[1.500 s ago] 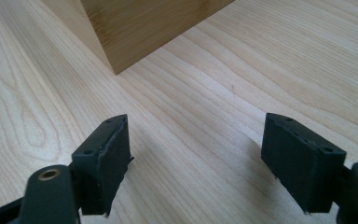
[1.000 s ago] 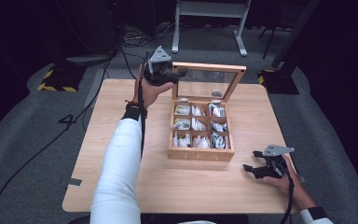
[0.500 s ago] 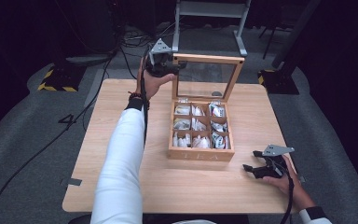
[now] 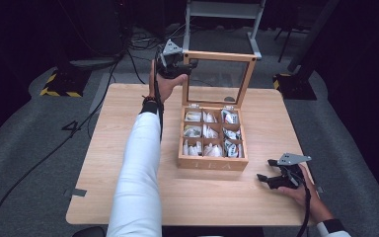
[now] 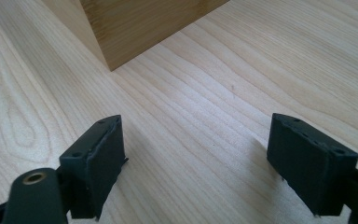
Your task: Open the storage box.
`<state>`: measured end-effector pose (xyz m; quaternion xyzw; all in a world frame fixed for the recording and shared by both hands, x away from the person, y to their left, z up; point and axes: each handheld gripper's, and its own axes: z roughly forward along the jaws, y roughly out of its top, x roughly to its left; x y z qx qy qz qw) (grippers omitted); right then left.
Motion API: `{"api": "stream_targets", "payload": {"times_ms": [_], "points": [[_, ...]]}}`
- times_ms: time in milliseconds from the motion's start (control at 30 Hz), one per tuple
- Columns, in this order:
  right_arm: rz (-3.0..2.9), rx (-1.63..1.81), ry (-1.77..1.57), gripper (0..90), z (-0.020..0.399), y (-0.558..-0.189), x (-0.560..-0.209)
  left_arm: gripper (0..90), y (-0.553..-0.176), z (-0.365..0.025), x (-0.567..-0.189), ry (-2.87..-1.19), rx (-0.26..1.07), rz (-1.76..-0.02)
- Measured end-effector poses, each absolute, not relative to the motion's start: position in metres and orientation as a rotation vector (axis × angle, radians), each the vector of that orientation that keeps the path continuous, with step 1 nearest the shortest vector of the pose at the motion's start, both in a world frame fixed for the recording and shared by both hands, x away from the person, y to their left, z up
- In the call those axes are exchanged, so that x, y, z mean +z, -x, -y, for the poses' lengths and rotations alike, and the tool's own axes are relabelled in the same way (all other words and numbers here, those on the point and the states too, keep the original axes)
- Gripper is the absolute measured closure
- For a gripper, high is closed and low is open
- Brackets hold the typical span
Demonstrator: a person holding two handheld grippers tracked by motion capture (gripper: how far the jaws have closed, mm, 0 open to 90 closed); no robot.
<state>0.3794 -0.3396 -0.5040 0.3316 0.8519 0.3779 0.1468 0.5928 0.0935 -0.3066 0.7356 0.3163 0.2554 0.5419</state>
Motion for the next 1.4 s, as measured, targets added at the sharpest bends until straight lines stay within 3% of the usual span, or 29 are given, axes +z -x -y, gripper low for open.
{"api": "stream_targets", "payload": {"times_ms": [500,600,700,967,1400], "points": [[-2.448,1.081,-0.957,18.8,0.339,-0.379,-0.504,56.2,-0.599,-0.091,-0.358,-1.843,0.569,-0.864],[-2.447,1.08,-0.958,18.8,0.339,-0.379,-0.504,59.3,-0.599,-0.088,-0.371,-1.914,0.597,-0.92],[-2.431,1.073,-0.983,18.6,0.337,-0.378,-0.504,59.8,-0.599,-0.085,-0.378,-1.884,0.596,-0.985],[-2.432,1.073,-0.981,18.6,0.337,-0.378,-0.504,60.7,-0.598,-0.088,-0.378,-1.941,0.6,-0.961],[-2.426,1.066,-0.988,18.5,0.337,-0.378,-0.504,62.7,-0.594,-0.093,-0.414,-1.99,0.521,-0.964]]}}
